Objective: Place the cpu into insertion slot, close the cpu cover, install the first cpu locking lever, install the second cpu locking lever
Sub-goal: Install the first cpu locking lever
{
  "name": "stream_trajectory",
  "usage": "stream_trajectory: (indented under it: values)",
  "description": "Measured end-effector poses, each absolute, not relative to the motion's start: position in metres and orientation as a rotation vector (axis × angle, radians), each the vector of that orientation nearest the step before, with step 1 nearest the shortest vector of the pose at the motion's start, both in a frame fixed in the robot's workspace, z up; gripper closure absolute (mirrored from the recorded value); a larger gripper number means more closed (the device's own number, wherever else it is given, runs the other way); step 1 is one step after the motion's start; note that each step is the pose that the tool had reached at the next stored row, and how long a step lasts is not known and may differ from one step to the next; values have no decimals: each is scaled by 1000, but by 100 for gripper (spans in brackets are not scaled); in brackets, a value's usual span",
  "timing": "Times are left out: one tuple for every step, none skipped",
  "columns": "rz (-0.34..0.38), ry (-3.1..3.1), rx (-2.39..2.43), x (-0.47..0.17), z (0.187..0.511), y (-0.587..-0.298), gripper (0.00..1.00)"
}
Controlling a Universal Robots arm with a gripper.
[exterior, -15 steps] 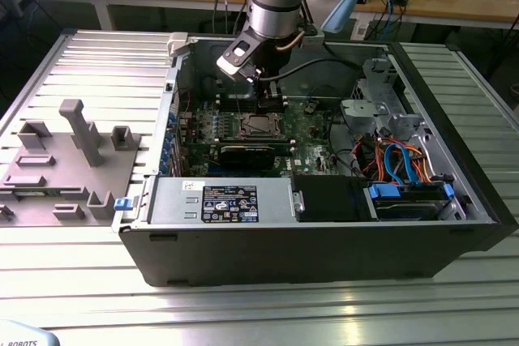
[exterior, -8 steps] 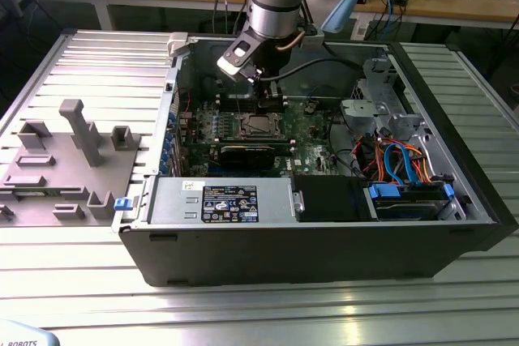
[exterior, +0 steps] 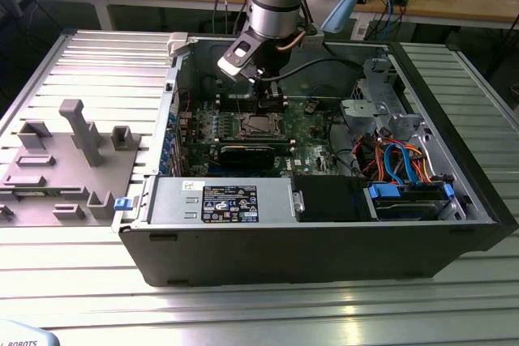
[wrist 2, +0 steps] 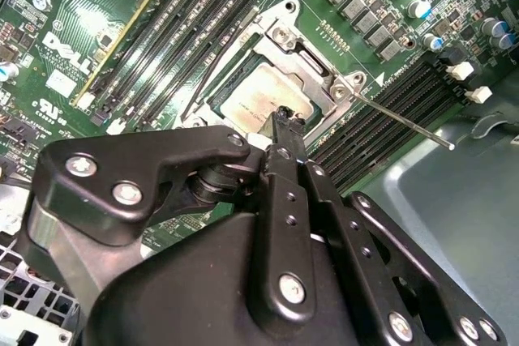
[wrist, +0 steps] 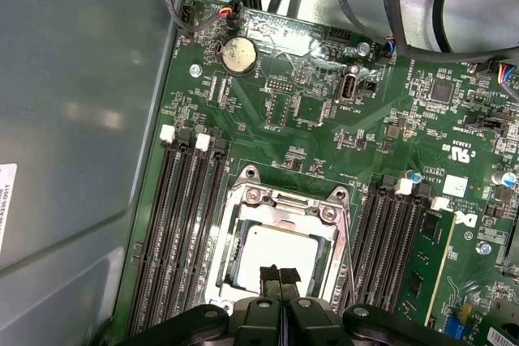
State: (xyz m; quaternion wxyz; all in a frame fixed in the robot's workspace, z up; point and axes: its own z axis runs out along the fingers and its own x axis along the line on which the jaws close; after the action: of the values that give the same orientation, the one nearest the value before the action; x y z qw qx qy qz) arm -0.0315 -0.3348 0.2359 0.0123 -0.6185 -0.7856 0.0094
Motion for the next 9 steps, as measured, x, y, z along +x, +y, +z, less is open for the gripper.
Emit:
stream_trajectory:
  values:
    - [29,-2451,-1926,-32,236,-335,89]
    - [29,-2452,-1924,-32,236,-335,89]
    - [29,-2454,-1922,-32,236,-335,89]
    - [29,-2455,-1920,-32,236,-335,89]
    - [29,-2458,-1917,-32,236,-335,89]
    - [30,-2460,-1914,-32,236,-335,89]
    - [30,-2462,-1912,-32,236,-335,89]
    - [30,-2463,-1910,-32,236,-335,89]
    - [30,-2465,-1908,-32,236,-335,89]
